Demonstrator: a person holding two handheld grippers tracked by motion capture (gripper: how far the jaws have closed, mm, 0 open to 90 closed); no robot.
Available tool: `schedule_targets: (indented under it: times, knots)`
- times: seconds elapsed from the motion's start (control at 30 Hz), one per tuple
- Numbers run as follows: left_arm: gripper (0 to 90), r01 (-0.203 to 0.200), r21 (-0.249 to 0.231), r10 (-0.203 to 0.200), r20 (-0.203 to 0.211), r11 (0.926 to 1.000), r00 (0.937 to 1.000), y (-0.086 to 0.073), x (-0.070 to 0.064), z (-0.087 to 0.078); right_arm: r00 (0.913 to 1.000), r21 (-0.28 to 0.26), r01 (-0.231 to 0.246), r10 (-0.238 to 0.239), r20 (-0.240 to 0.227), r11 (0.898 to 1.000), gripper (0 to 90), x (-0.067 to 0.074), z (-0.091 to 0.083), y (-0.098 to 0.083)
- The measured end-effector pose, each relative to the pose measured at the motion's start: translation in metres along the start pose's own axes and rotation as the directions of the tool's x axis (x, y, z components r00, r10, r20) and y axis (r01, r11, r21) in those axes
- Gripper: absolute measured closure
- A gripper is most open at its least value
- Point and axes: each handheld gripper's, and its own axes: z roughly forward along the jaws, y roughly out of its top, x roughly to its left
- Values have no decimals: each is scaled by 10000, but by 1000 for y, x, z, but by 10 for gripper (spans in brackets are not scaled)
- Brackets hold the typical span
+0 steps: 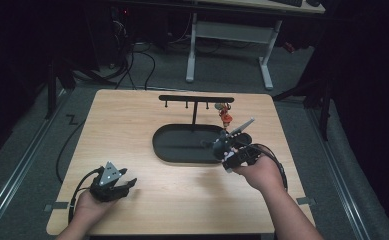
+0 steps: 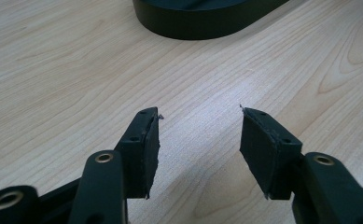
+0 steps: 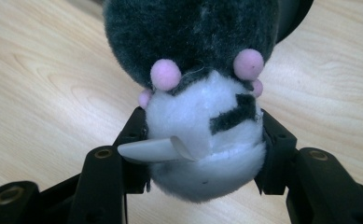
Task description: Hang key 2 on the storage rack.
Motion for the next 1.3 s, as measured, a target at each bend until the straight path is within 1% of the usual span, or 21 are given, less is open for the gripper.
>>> schedule_targets:
  times: [0.17, 0.37, 0.47, 0.5, 0.53, 0.83, 0.87, 0.93, 1.07, 1.13, 1.23, 1.27, 1.3]
  knots:
    - [472, 23, -21, -23, 8, 10000, 10000, 0, 0, 0, 9999, -91, -116, 116, 85, 9999, 488, -1, -8, 12]
    - [472, 3, -10, -2, 13, 10000, 10000, 0, 0, 0, 9999, -185, -85, 87, 126, 9998, 487, -1, -14, 25]
    - [472, 27, -6, -27, 32, 10000, 10000, 0, 0, 0, 10000, -251, -81, 82, 37, 9997, 487, -3, -17, 31]
    - [472, 5, 12, -5, 30, 10000, 10000, 0, 0, -1, 9998, -276, -203, 203, -1, 9994, 487, -2, -18, 32]
    - [472, 6, 1, -6, 20, 10000, 10000, 0, 0, 0, 9998, -272, -213, 213, 1, 9994, 487, -3, -19, 35]
    - [472, 2, 3, -2, 37, 10000, 10000, -1, 0, -1, 9998, -357, -196, 196, -1, 9992, 487, -3, -28, 47]
    - [472, 7, 3, -7, 48, 10000, 10000, -1, 1, -1, 9999, -351, -135, 136, 37, 9993, 487, -4, -30, 49]
    - [472, 18, 17, -18, 48, 10000, 10000, 0, 1, 0, 9997, -346, -256, 257, 23, 9991, 487, -4, -32, 51]
    - [472, -2, 20, 1, 52, 10000, 10000, 0, 0, 0, 9998, -345, -158, 161, 71, 9993, 487, -5, -35, 56]
    - [472, -4, 64, 4, 77, 10000, 10000, 0, 0, 0, 9998, -413, -199, 201, 40, 9989, 487, -5, -36, 57]
    - [472, -5, 70, 5, 78, 10000, 10000, 0, 1, 0, 9998, -377, -121, 128, 176, 9992, 487, -4, -38, 61]
    - [473, -5, 50, 5, 63, 10000, 10000, 0, 1, 0, 9996, -381, -193, 201, 207, 9991, 487, -4, -39, 63]
    - [472, -12, 81, 12, 85, 10000, 10000, 0, 1, 0, 9996, -386, -161, 170, 236, 9991, 487, -4, -40, 64]
